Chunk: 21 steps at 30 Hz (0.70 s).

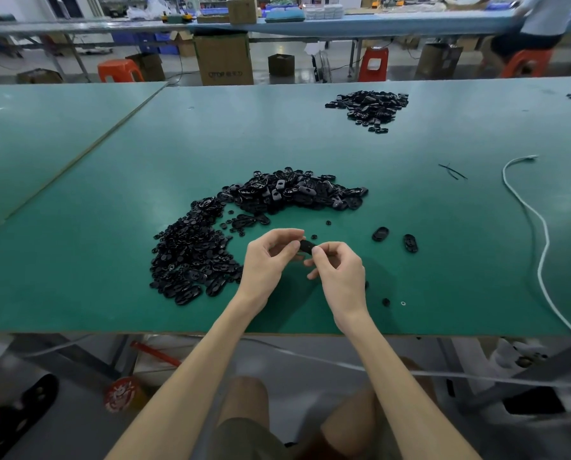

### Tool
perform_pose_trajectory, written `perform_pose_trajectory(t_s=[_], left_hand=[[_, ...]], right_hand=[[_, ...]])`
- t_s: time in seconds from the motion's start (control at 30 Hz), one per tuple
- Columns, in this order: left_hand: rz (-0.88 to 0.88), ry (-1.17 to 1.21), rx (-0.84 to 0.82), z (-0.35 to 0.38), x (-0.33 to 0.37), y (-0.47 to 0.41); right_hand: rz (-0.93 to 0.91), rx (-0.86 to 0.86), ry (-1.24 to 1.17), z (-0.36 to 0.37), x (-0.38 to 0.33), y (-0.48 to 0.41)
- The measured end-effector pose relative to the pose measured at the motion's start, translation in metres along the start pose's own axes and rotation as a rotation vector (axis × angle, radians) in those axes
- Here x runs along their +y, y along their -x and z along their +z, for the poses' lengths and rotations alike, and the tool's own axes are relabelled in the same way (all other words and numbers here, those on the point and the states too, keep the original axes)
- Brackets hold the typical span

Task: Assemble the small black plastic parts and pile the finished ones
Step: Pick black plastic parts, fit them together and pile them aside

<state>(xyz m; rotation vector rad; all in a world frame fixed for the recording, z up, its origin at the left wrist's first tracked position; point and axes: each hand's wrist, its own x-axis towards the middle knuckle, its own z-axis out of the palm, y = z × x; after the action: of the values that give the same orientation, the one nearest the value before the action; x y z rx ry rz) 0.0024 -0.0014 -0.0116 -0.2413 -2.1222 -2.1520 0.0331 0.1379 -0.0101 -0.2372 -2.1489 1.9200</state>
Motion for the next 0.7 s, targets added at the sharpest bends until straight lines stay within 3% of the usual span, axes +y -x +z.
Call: perform_pose_trajectory(t_s=[0.33,0.7], left_hand=[[-0.016,-0.076,-0.027,0.0023,-0.0012,0.0005],[-0.003,0.012,-0.041,-0.0004,0.0012,0.0024]], right_hand=[[-0.002,0.006,-0.023,-0.0019,0.0003,0.0017],[0.01,0.005,0.003,-0.0027,0.0,0.0032]])
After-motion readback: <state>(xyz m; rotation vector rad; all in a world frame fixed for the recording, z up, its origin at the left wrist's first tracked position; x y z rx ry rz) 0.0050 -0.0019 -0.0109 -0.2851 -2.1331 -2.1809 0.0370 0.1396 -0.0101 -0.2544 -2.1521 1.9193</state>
